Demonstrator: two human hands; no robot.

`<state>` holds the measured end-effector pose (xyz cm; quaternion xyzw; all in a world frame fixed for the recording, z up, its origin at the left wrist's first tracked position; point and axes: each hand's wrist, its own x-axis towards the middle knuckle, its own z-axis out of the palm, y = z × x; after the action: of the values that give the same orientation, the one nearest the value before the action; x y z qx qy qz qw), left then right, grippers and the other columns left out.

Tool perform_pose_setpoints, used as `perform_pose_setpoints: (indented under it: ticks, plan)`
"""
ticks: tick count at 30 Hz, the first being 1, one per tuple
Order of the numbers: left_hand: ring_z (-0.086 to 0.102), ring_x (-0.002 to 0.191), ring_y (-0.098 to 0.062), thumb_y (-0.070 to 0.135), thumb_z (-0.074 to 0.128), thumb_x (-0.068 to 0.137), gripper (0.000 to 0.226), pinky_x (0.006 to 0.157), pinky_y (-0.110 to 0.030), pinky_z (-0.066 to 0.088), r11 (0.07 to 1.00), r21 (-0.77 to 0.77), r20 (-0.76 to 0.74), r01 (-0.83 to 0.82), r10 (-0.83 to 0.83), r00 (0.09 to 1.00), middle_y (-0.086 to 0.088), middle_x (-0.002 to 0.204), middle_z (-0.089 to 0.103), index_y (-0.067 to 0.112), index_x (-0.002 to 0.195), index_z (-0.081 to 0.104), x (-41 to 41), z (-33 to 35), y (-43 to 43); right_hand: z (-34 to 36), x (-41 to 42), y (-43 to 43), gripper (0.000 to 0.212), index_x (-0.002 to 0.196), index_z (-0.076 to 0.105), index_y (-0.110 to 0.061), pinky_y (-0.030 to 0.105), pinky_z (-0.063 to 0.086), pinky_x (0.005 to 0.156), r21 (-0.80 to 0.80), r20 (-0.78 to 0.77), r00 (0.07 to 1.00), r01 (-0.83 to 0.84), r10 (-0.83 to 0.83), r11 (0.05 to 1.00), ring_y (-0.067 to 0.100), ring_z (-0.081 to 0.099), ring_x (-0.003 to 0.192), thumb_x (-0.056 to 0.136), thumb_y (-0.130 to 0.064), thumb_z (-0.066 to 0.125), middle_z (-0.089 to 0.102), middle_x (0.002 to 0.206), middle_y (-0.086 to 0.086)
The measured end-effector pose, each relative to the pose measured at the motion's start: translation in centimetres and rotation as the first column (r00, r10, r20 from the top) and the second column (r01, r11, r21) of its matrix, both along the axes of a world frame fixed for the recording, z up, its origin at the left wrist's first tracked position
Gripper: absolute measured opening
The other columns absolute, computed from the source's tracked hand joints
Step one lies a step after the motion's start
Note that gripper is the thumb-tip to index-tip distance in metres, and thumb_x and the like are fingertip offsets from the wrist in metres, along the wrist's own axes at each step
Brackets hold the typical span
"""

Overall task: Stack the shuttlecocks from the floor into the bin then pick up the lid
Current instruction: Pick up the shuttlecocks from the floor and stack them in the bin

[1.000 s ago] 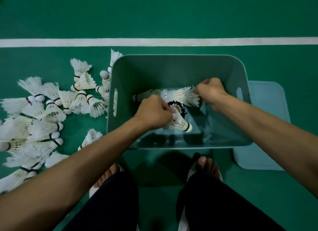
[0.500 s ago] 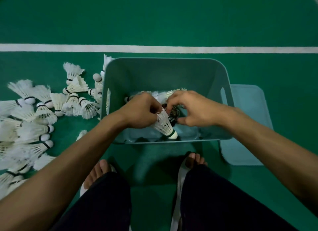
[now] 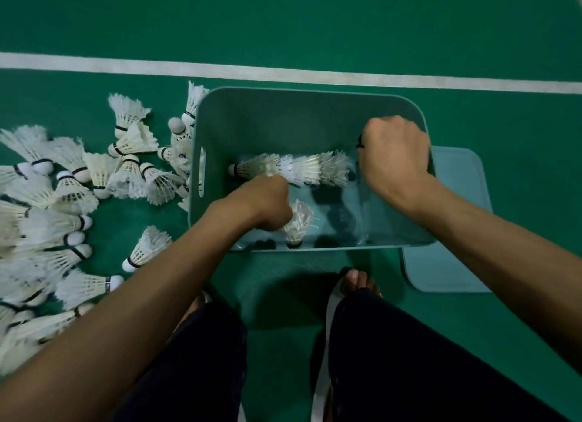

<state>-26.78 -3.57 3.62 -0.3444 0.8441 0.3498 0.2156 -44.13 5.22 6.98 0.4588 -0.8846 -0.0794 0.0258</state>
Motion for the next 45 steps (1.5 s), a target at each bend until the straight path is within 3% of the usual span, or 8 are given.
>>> perform_pose_setpoints:
  ticks: [8,16,21,25,29,35,41,45]
  plan:
    - [0.05,0.061,-0.019,0.003,0.048,0.09,0.024,0.057,-0.032,0.04,0.997,-0.067,0.099,-0.026,0.032,0.995,-0.009,0.071,0.05,0.01,0.068,0.044,0.5,0.2,0.2,-2.9,0.1,-1.3,0.012,0.097,0.064,-0.001,0.042,0.051,0.078,-0.069,0.367,0.868,0.385,-0.335,0.92,0.042,0.065,0.1,0.091,0.003,0.054,0.067,0.107,0.023]
    - [0.053,0.073,-0.027,0.006,0.055,0.088,0.025,0.067,-0.036,0.045,0.983,-0.165,0.057,-0.075,0.086,0.995,-0.006,0.073,0.045,0.012,0.07,0.039,0.6,1.0,0.8,-7.5,-2.7,-3.1,0.021,0.078,0.059,-0.004,0.043,0.063,0.059,0.088,0.946,0.035,0.928,-0.321,0.362,0.029,0.066,0.067,0.093,0.008,0.049,0.071,0.095,0.017]
    - [0.052,0.08,-0.032,0.009,0.058,0.086,0.026,0.069,-0.036,0.044,0.972,-0.201,0.004,-0.125,0.129,0.992,-0.007,0.076,0.043,0.012,0.071,0.037,0.4,1.2,1.2,-7.2,-2.9,-2.8,0.015,0.094,0.064,-0.003,0.031,0.057,0.042,0.104,0.903,0.147,0.837,-0.404,0.537,0.031,0.071,0.073,0.097,-0.004,0.049,0.071,0.105,0.015]
    - [0.048,0.079,-0.031,0.008,0.06,0.083,0.017,0.069,-0.036,0.044,0.93,-0.339,-0.081,-0.143,0.122,0.989,-0.011,0.088,0.046,0.01,0.086,0.043,0.2,1.6,1.7,-4.2,-1.4,-1.7,0.022,0.074,0.053,-0.005,0.036,0.059,0.058,0.067,0.678,0.573,0.575,-0.46,0.815,0.04,0.071,0.079,0.094,-0.012,0.048,0.063,0.098,0.017]
    - [0.049,0.079,-0.032,0.008,0.063,0.08,0.019,0.068,-0.034,0.042,0.916,-0.345,-0.105,-0.203,0.178,0.978,-0.014,0.088,0.049,0.01,0.084,0.044,0.1,2.0,1.7,-1.2,1.2,-0.2,0.014,0.075,0.06,-0.004,0.037,0.053,0.076,-0.134,0.507,0.854,0.216,-0.12,0.967,0.037,0.065,0.086,0.085,-0.014,0.056,0.068,0.09,0.017]
    - [0.065,0.105,-0.044,0.034,0.07,0.088,0.031,0.072,-0.037,0.044,0.9,-0.351,-0.143,-0.26,0.223,0.964,-0.024,0.109,0.066,0.008,0.093,0.054,0.2,2.3,1.4,-0.9,7.0,0.8,0.026,0.094,0.07,-0.01,0.036,0.054,0.074,-0.043,0.7,0.661,-0.339,0.27,0.94,0.024,0.063,0.085,0.071,-0.022,0.077,0.067,0.092,0.007]
    - [0.064,0.101,-0.044,0.024,0.059,0.093,0.023,0.071,-0.036,0.04,0.903,-0.26,-0.19,-0.341,0.298,0.935,-0.025,0.098,0.063,0.005,0.084,0.051,0.9,2.3,1.3,-2.8,7.7,-1.8,0.034,0.048,0.045,-0.013,0.029,0.03,0.046,-0.063,0.723,0.673,-0.159,0.155,0.985,0.025,0.045,0.06,0.074,-0.005,0.065,0.041,0.05,0.005]
    - [0.061,0.101,-0.047,0.021,0.051,0.097,0.015,0.072,-0.038,0.036,0.878,-0.319,-0.294,-0.358,0.268,0.918,-0.028,0.11,0.064,0.006,0.099,0.049,1.4,4.3,1.1,-3.8,7.9,-4.0,0.03,0.06,0.052,-0.009,0.02,0.04,0.045,0.111,0.835,0.532,0.091,-0.142,0.99,0.017,0.044,0.048,0.086,0.005,0.058,0.048,0.055,0.006]
